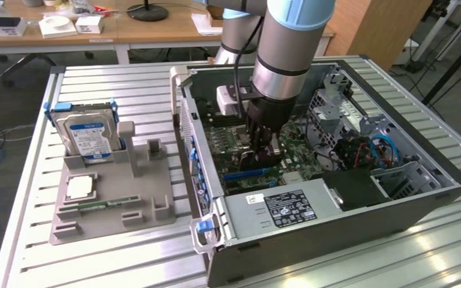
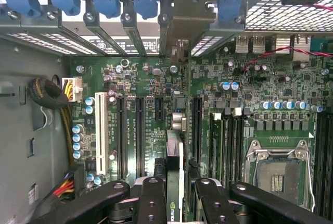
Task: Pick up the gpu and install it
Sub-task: 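Pick up the gpu and move the gpu toward the slot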
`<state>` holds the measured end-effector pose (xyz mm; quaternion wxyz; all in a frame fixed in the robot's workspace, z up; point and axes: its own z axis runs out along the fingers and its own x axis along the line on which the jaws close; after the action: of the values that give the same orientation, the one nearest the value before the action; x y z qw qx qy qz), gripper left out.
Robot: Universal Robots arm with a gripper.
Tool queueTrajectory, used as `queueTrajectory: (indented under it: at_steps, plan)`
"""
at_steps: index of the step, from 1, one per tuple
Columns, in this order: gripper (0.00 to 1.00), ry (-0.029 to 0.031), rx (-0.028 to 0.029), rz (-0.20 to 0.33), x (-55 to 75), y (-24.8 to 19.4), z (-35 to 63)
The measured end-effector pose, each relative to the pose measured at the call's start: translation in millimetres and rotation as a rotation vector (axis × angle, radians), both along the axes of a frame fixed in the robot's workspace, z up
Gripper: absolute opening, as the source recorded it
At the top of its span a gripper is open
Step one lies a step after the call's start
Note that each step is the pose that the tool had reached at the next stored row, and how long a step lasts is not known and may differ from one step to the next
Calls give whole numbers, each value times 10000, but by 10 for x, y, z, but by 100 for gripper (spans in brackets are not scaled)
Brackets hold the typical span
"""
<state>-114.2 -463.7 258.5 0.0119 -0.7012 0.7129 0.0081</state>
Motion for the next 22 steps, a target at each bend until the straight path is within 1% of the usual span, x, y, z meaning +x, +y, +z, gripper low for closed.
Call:
queueTrajectory:
  at_steps: [22]
  plan:
    - [26,-1,3,-1,0,0,-52]
